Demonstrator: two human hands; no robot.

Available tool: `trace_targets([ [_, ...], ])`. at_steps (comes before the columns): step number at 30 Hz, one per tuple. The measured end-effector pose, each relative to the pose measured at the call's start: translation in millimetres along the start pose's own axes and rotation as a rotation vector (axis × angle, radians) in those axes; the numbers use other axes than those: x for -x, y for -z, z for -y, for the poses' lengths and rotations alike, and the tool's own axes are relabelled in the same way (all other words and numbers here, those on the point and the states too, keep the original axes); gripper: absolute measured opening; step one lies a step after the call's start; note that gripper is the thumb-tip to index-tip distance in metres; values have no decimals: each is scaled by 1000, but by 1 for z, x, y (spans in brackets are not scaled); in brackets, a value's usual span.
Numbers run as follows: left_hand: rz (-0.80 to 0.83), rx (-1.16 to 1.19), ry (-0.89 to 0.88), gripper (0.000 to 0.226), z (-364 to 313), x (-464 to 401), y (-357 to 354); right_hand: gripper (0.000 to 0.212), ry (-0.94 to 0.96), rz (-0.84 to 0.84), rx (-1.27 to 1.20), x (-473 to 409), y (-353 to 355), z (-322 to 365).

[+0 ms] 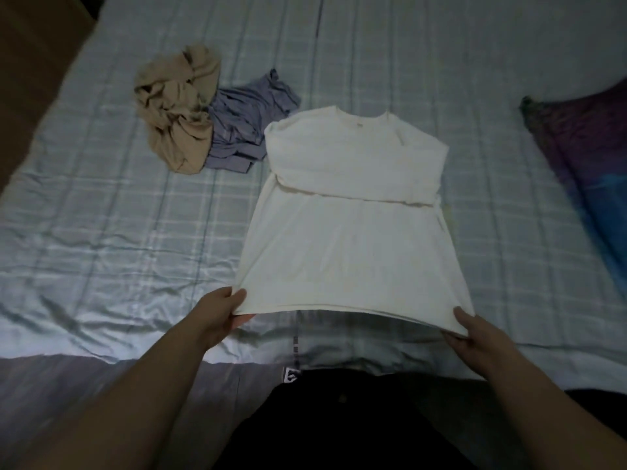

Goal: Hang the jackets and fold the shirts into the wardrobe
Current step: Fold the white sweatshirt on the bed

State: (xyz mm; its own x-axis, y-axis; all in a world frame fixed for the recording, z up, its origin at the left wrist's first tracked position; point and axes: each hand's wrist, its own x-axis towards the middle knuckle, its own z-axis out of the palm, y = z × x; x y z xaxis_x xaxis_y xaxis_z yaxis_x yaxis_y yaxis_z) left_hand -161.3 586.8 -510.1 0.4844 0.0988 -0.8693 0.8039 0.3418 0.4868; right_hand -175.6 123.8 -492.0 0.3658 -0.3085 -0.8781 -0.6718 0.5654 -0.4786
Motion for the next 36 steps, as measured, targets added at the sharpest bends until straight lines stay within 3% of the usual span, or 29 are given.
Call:
trace_targets([
  [5,91,-19,55,32,-3,65,10,12,-13,1,16,57,24,4],
  [9,107,11,86,17,-3,105,9,36,-4,-65,88,83,40,3],
  [13,103,54,-30,43,-21,112,-1,35,89,1,105,104,25,24],
  [15,101,112,-96,50,-41,111,-13,45,149,28,97,106,10,44],
  [18,98,84,-133,26,-77,109,-36,42,191,65,64,101,-15,80],
  [25,71,170,-145,17,-173,70,-89,15,248,120,-5,52,-85,175],
  [31,61,184,-182,23,-253,2,-145,18,188,205,-122,-20,-156,241],
  [36,54,147,-177,29,-298,-80,-184,15,85,164,-185,-97,-212,281],
])
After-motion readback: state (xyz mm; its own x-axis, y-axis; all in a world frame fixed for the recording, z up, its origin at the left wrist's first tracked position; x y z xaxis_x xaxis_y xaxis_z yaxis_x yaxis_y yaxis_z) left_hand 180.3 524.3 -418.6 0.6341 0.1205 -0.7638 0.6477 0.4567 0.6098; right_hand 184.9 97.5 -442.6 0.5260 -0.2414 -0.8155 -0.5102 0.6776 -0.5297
